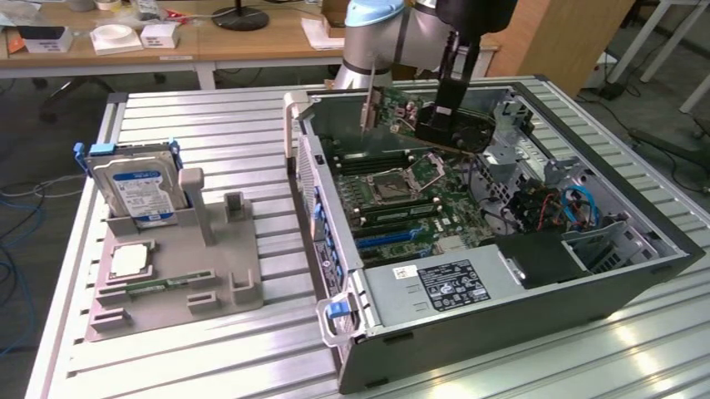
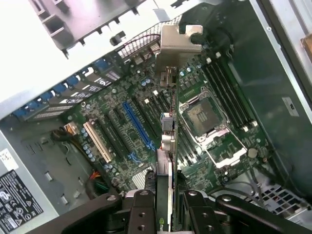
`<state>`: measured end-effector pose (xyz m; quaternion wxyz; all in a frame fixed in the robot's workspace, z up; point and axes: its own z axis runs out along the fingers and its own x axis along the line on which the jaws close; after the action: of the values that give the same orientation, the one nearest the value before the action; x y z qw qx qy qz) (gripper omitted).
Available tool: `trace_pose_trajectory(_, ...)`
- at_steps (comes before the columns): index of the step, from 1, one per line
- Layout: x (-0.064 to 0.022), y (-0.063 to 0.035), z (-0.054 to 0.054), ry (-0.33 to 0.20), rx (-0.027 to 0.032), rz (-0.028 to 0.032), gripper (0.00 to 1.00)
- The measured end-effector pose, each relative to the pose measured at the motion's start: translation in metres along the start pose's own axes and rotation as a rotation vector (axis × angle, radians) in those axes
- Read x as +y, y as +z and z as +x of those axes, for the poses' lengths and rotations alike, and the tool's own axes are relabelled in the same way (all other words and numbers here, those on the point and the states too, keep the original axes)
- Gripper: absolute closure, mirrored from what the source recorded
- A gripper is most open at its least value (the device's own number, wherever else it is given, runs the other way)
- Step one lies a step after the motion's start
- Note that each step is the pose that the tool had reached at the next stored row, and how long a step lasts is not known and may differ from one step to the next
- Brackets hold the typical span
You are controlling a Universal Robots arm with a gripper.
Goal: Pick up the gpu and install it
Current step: 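Insert the gpu into the slot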
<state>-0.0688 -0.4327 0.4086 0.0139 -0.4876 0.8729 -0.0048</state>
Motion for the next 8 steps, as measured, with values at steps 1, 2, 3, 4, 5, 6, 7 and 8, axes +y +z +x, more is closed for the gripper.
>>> trace_pose_trajectory(1, 0.0000, 0.0001, 0.0000, -0.016, -0.0004, -0.0003, 0.74)
trace_pose_trajectory(2, 0.0000, 0.0002, 0.0000, -0.031, -0.0008, -0.0006, 0.74)
trace_pose_trajectory(3, 0.0000, 0.0003, 0.0000, -0.047, -0.0011, -0.0009, 0.74)
trace_pose_trajectory(4, 0.0000, 0.0004, 0.0000, -0.063, -0.0014, -0.0012, 0.74)
trace_pose_trajectory(5, 0.0000, 0.0005, 0.0000, -0.080, -0.0019, -0.0015, 0.74)
trace_pose_trajectory(6, 0.0000, 0.0007, 0.0000, -0.096, -0.0023, -0.0018, 0.74)
trace_pose_trajectory(7, 0.0000, 0.0008, 0.0000, -0.113, -0.0026, -0.0022, 0.74)
trace_pose_trajectory(8, 0.0000, 0.0009, 0.0000, -0.131, -0.0030, -0.0025, 0.74)
